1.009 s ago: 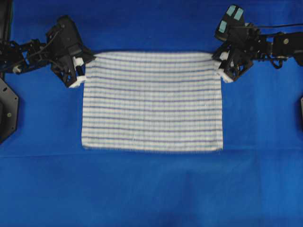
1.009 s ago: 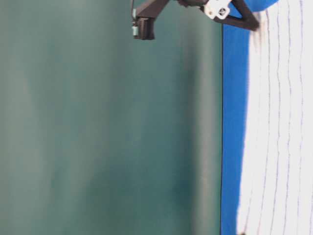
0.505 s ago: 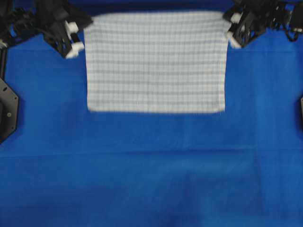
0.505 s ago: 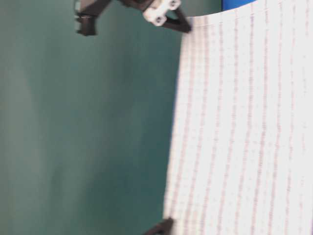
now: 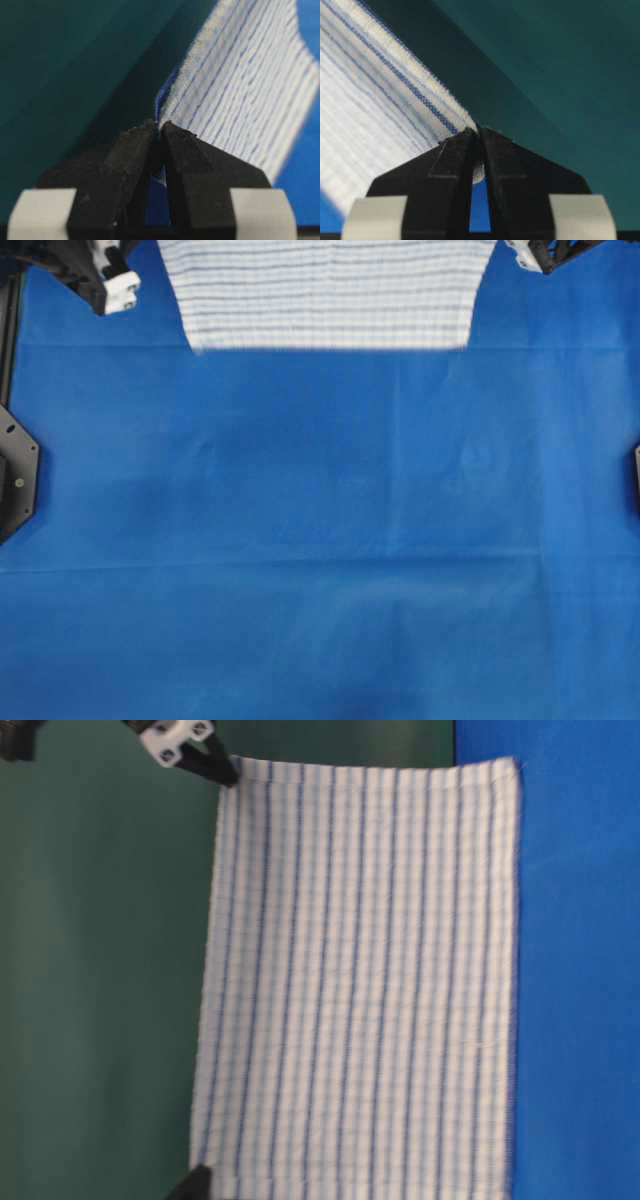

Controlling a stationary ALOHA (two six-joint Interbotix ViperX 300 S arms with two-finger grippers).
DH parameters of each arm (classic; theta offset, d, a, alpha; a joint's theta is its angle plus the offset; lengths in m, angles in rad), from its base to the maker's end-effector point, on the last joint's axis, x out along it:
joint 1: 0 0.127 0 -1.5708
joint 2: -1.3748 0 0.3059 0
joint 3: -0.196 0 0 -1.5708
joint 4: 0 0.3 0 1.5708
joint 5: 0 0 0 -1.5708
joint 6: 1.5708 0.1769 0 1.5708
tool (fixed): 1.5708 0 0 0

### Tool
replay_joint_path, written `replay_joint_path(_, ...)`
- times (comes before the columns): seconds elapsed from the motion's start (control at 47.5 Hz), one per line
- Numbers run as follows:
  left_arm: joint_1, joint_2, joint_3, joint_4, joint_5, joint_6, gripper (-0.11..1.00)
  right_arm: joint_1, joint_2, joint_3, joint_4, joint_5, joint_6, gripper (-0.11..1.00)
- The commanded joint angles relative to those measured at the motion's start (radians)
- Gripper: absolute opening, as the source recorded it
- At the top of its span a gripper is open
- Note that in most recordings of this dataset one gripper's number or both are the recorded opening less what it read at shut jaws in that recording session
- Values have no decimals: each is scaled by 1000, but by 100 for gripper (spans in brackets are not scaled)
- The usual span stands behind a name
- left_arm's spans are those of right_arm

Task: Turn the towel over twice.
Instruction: 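Swing the held edge over and lay it along the near side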

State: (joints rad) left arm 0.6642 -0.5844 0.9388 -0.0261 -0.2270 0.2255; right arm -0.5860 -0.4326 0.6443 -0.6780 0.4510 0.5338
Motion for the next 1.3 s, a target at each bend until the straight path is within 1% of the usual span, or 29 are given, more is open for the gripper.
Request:
replay_joint_path(0.0,6,-43,-14,-2,-5,0,4,20,-40,-18,-5,15,3,8)
replay_joint_path(0.147,-29,-107,15,-2,-2,-2,4,114,-80,-14,-3,72,12,8)
replay_joint_path(0.21,-58,-137,29,-2,18,-3,4,161,-91,-9,-2,106,18,8)
replay_joint_path(0.231,-66,-146,32,-2,26,-3,4,186,-95,-6,-2,126,21,8)
replay_joint_path(0.421,-160,-193,87,-2,104,-3,5,327,-89,-2,14,281,40,8)
replay_joint_path(0.505,-201,-199,124,-2,124,-3,5,397,-83,2,26,353,54,8)
replay_joint_path(0.61,-239,-198,178,0,126,-2,5,472,-74,6,51,400,74,8)
replay_joint_path(0.673,-255,-195,218,0,124,-3,5,522,-64,11,74,419,97,8)
replay_joint_path(0.778,-281,-192,267,0,124,-6,5,586,-48,25,112,420,132,8)
replay_joint_path(0.925,-350,-190,311,0,124,-38,5,669,-5,52,161,411,187,9)
replay_joint_path(1.03,-405,-186,328,-2,124,-66,5,715,35,72,181,397,235,8)
replay_joint_path(1.157,-486,-163,351,-3,123,-74,5,756,81,97,201,359,293,8)
replay_joint_path(1.283,-584,-117,364,-3,123,-129,5,798,123,123,218,291,339,8)
